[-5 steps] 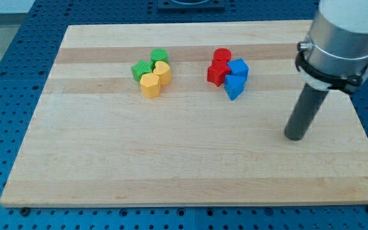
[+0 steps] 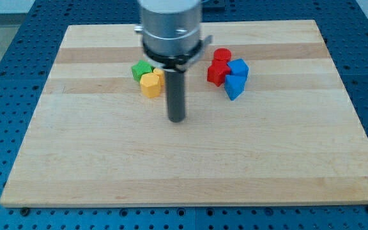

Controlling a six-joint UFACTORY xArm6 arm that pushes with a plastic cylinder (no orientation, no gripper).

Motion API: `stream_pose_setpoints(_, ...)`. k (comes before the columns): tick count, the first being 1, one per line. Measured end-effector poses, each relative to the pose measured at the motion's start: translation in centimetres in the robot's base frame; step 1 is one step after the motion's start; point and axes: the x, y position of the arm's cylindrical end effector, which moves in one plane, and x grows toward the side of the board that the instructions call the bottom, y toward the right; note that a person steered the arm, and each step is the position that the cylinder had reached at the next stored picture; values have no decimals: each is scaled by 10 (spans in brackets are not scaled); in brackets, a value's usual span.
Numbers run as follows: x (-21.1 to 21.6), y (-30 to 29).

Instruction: Push the green star to the top left corner

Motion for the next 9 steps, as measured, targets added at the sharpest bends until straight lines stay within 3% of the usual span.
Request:
stream_pose_setpoints(1,-12,-41)
stream_pose_setpoints(3,-45,-68)
stream_pose_setpoints(9,-121,-25)
